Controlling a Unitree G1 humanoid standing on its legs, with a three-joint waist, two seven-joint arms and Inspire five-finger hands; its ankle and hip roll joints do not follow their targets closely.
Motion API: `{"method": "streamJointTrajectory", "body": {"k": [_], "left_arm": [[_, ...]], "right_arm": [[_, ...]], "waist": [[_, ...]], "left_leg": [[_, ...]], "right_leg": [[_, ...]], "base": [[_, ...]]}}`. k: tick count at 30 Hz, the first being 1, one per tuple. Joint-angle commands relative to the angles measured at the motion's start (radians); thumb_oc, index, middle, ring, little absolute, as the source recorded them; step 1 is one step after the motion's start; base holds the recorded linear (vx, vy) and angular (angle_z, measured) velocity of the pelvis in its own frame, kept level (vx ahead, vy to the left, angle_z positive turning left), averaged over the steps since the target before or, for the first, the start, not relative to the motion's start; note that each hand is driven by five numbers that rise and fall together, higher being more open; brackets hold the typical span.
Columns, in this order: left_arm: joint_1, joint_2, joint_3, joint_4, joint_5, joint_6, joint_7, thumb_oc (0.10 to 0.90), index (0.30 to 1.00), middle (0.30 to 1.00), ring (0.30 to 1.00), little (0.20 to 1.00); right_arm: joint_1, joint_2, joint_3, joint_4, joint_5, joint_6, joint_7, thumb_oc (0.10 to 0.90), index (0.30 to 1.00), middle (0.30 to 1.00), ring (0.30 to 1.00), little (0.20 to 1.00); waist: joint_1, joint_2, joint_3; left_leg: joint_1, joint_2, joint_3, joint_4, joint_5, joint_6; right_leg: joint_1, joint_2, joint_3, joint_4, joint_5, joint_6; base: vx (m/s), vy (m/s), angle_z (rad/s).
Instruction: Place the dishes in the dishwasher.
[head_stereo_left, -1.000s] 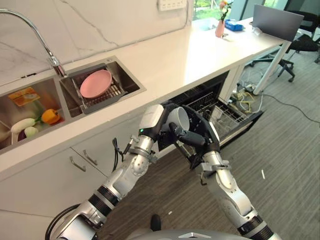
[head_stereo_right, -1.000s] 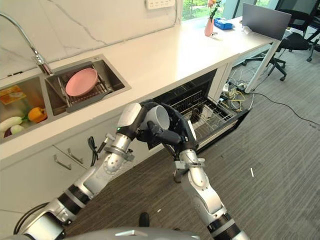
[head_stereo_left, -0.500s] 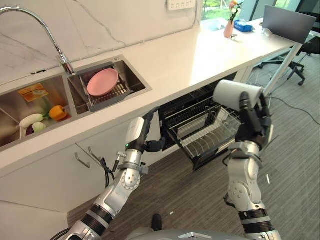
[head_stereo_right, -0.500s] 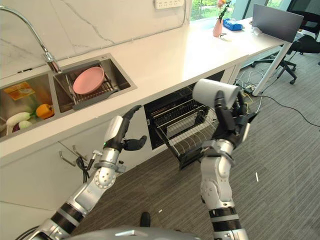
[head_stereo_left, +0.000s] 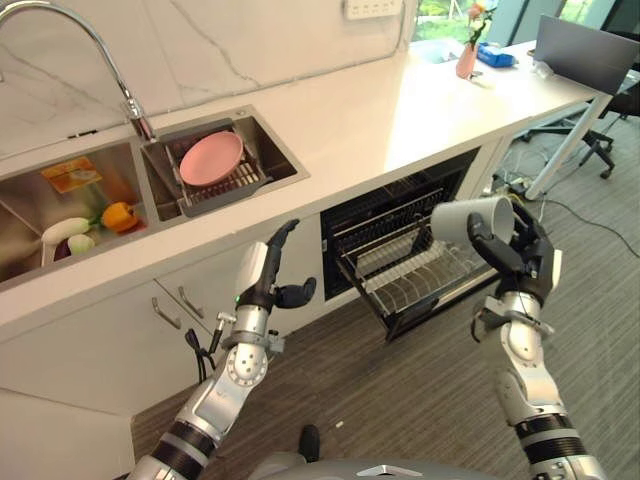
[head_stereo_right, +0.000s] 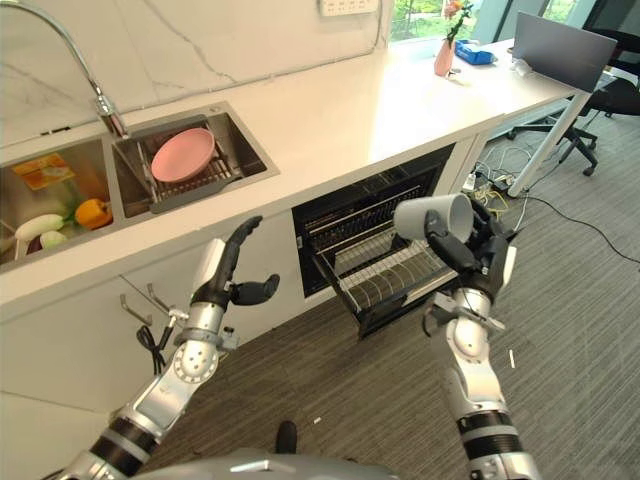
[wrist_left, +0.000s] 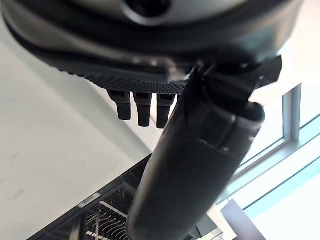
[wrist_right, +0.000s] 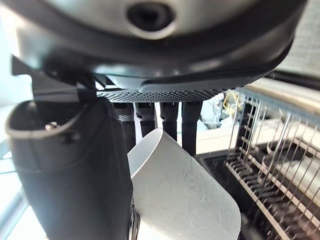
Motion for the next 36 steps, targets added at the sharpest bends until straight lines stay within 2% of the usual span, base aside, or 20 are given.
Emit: {"method": "streamJointTrajectory", "body": {"k": [1,2,4,5,10,13,17,21,25,33,34,35,36], "left_arm": [[-0.055,0.027,-0.030,-0.007,-0.082,-0.101,-0.086,0.800,0.900,0.900,0.900,0.900],[-0.014,0.041,-0.046,0.021,-0.097,-0.101,-0.119,0.800,0.900,0.900,0.900,0.900],[0.003,0.048,-0.060,0.042,-0.096,-0.104,-0.134,0.800,0.900,0.900,0.900,0.900],[0.035,0.076,-0.077,0.075,-0.079,-0.106,-0.159,0.800,0.900,0.900,0.900,0.900],[0.090,0.117,-0.107,0.155,-0.051,-0.116,-0.178,0.800,0.900,0.900,0.900,0.900],[0.096,0.120,-0.130,0.201,-0.045,-0.120,-0.182,0.800,0.900,0.900,0.900,0.900],[0.086,0.105,-0.147,0.254,-0.041,-0.121,-0.184,0.800,0.900,0.900,0.900,0.900],[0.081,0.091,-0.146,0.281,-0.029,-0.121,-0.171,0.800,0.900,0.900,0.900,0.900],[0.079,0.086,-0.138,0.310,-0.016,-0.124,-0.151,0.800,0.900,0.900,0.900,0.900],[0.085,0.070,-0.109,0.347,-0.034,-0.115,-0.120,0.800,0.900,0.900,0.900,0.900],[0.085,0.067,-0.113,0.352,-0.033,-0.116,-0.121,0.800,0.900,0.900,0.900,0.900],[0.086,0.068,-0.114,0.348,-0.032,-0.116,-0.122,0.800,0.900,0.900,0.900,0.900],[0.087,0.068,-0.115,0.348,-0.031,-0.115,-0.121,0.800,0.900,0.900,0.900,0.900]], "right_arm": [[-0.151,-0.046,-0.008,-0.052,-0.201,0.009,0.050,0.400,0.300,0.300,0.300,0.300],[-0.178,-0.095,-0.003,0.005,-0.261,0.039,0.049,0.400,0.300,0.300,0.300,0.300],[-0.196,-0.108,0.002,0.036,-0.276,0.043,0.047,0.400,0.300,0.300,0.300,0.300],[-0.226,-0.145,0.013,0.102,-0.340,0.065,0.045,0.400,0.300,0.300,0.300,0.300],[-0.341,-0.203,0.067,0.299,-0.398,0.082,0.027,0.400,0.300,0.300,0.300,0.300],[-0.417,-0.223,0.120,0.430,-0.399,0.093,0.045,0.400,0.300,0.300,0.300,0.300],[-0.541,-0.272,0.244,0.656,-0.497,0.128,0.072,0.400,0.300,0.300,0.300,0.300],[-0.592,-0.263,0.310,0.790,-0.557,0.146,0.084,0.400,0.300,0.300,0.300,0.300],[-0.613,-0.218,0.315,0.935,-0.566,0.157,0.084,0.400,0.300,0.300,0.300,0.300],[-0.629,-0.186,0.304,0.980,-0.548,0.157,0.085,0.400,0.300,0.300,0.300,0.300],[-0.632,-0.184,0.304,0.993,-0.550,0.158,0.085,0.573,0.559,0.559,0.559,0.559],[-0.634,-0.185,0.305,0.996,-0.550,0.159,0.084,0.800,0.900,0.900,0.900,0.900],[-0.638,-0.184,0.306,1.000,-0.549,0.159,0.083,0.800,0.900,0.900,0.900,0.900]], "waist": [[0.032,-0.011,-0.039],[0.050,-0.014,-0.024],[0.058,-0.014,-0.017],[0.079,-0.016,-0.006],[0.128,-0.020,0.019],[0.149,-0.024,0.033],[0.175,-0.030,0.052],[0.188,-0.032,0.057],[0.208,-0.028,0.060],[0.223,-0.020,0.065],[0.224,-0.020,0.063],[0.223,-0.020,0.062],[0.224,-0.019,0.062]], "left_leg": [[0.068,0.059,-0.006,0.009,-0.112,-0.083],[0.054,0.058,-0.019,0.009,-0.105,-0.082],[0.047,0.056,-0.025,0.009,-0.101,-0.082],[0.031,0.054,-0.038,0.009,-0.095,-0.084],[-0.009,0.049,-0.067,0.009,-0.079,-0.087],[-0.034,0.045,-0.086,0.009,-0.068,-0.091],[-0.060,0.041,-0.107,0.009,-0.058,-0.096],[-0.069,0.037,-0.118,0.009,-0.056,-0.098],[-0.084,0.031,-0.134,0.009,-0.052,-0.100],[-0.102,0.026,-0.147,0.009,-0.047,-0.102],[-0.100,0.025,-0.149,0.009,-0.047,-0.103],[-0.100,0.025,-0.149,0.009,-0.048,-0.103],[-0.099,0.025,-0.149,0.009,-0.048,-0.103]], "right_leg": [[-0.033,-0.043,-0.048,0.029,-0.017,0.068],[-0.043,-0.044,-0.056,0.031,-0.016,0.068],[-0.047,-0.044,-0.062,0.032,-0.017,0.068],[-0.052,-0.043,-0.074,0.030,-0.016,0.068],[-0.072,-0.044,-0.104,0.024,-0.013,0.071],[-0.082,-0.045,-0.124,0.023,-0.013,0.070],[-0.096,-0.046,-0.143,0.023,-0.013,0.070],[-0.095,-0.047,-0.159,0.020,-0.014,0.069],[-0.096,-0.049,-0.177,0.017,-0.019,0.072],[-0.106,-0.054,-0.192,0.015,-0.020,0.073],[-0.104,-0.054,-0.196,0.014,-0.022,0.073],[-0.102,-0.055,-0.196,0.014,-0.023,0.073],[-0.101,-0.055,-0.195,0.014,-0.024,0.074]], "base": [[-0.03,-0.004,0.16],[-0.03,-0.004,0.28],[-0.03,-0.006,0.26],[-0.03,-0.007,0.23],[-0.02,-0.006,0.26],[-0.01,-0.005,0.23],[-0.01,0.001,0.29],[0.02,0.000,0.14],[0.03,0.002,0.13],[0.00,0.002,0.05],[0.02,0.004,0.10],[0.03,0.003,0.06],[0.00,0.000,0.00]]}}
